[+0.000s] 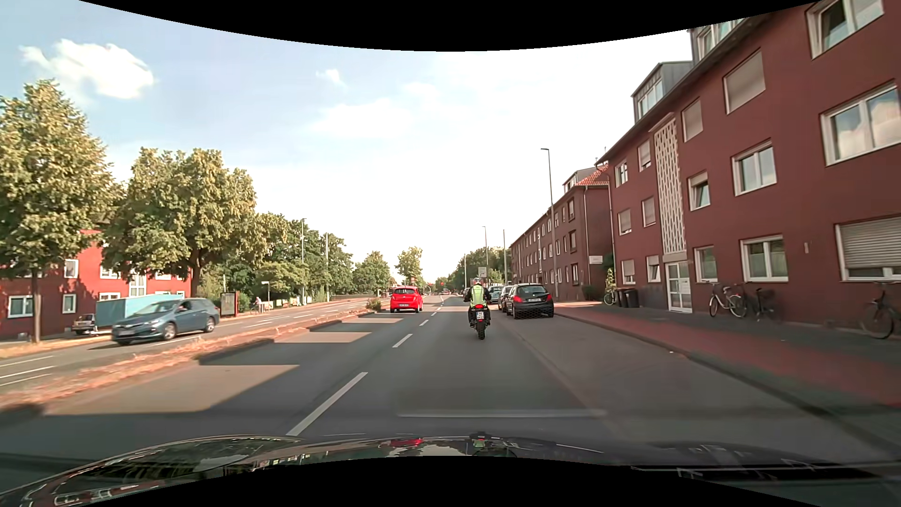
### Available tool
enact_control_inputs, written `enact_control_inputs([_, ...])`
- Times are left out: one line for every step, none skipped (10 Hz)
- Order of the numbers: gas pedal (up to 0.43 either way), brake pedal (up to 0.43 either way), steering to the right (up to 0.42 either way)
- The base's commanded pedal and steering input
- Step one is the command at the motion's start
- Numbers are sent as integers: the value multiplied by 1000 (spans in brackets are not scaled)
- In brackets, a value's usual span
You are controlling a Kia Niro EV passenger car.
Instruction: Follow the waypoints while adhering to traffic rules and regulations
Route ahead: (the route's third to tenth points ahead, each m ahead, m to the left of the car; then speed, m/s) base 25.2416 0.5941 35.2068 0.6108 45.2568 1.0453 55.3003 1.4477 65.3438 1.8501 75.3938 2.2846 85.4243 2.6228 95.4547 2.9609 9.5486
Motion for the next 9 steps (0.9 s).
enact_control_inputs([220, 0, 0])
enact_control_inputs([220, 0, 0])
enact_control_inputs([220, 0, 0])
enact_control_inputs([220, 0, 0])
enact_control_inputs([220, 0, 0])
enact_control_inputs([220, 0, -2])
enact_control_inputs([220, 0, -4])
enact_control_inputs([197, 0, -4])
enact_control_inputs([197, 0, -4])
